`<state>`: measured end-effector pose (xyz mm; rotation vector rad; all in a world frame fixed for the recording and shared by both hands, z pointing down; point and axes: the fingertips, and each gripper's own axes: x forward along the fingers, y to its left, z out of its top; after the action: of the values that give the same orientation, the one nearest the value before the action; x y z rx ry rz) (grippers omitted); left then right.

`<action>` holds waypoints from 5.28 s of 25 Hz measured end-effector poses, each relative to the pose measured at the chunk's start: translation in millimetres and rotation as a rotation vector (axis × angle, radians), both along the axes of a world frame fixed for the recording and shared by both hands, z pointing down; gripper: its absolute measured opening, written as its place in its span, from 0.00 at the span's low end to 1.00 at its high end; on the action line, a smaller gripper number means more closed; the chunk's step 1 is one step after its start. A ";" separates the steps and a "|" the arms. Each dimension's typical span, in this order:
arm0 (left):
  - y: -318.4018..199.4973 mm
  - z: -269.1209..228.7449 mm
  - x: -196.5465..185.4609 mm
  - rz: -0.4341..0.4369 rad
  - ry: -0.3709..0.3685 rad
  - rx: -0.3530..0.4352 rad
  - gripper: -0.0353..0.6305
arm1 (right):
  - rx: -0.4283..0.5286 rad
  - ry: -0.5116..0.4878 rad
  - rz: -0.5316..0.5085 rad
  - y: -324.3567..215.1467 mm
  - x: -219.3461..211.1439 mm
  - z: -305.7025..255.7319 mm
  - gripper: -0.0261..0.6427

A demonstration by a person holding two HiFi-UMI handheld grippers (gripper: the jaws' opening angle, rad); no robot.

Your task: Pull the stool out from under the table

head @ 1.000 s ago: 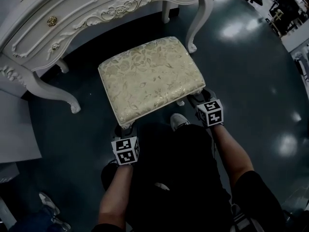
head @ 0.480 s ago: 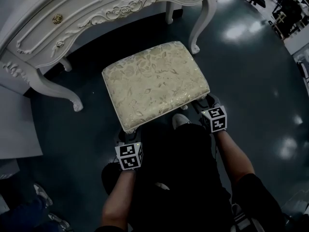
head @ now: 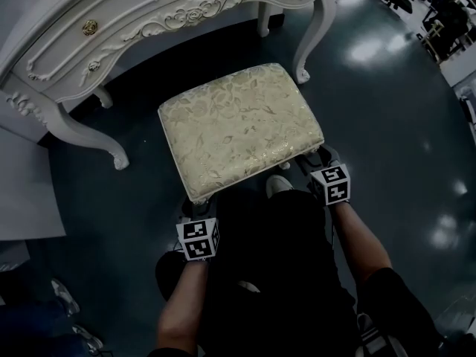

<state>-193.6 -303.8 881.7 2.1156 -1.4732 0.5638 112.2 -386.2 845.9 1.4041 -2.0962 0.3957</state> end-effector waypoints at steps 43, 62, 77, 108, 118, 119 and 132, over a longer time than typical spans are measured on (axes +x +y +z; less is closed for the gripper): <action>26.1 -168.5 -42.6 -0.157 -0.145 0.107 0.06 | 0.151 -0.159 -0.584 -38.5 -212.5 -216.4 0.08; 104.5 -513.9 -27.2 -0.068 -0.045 0.091 0.06 | -0.008 -0.237 -0.403 69.0 -213.7 -513.6 0.08; 171.2 -710.3 10.3 0.061 0.038 0.174 0.06 | 0.056 -0.213 -0.353 181.9 -189.9 -704.0 0.08; 313.9 -753.5 235.8 0.047 0.077 0.122 0.06 | 0.023 -0.276 -0.516 371.6 6.0 -739.2 0.08; 326.9 -763.8 277.4 0.077 0.061 0.149 0.06 | 0.011 -0.301 -0.532 393.2 38.9 -743.1 0.08; 327.6 -763.6 279.6 0.079 0.058 0.151 0.06 | 0.013 -0.305 -0.531 394.2 41.0 -743.2 0.08; 331.7 -766.3 286.2 0.106 0.028 0.178 0.06 | 0.024 -0.323 -0.521 400.3 45.3 -744.0 0.08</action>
<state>92.5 27.9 115.3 2.3403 -1.4493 0.4541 157.5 14.1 101.9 0.7899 -2.6288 0.3988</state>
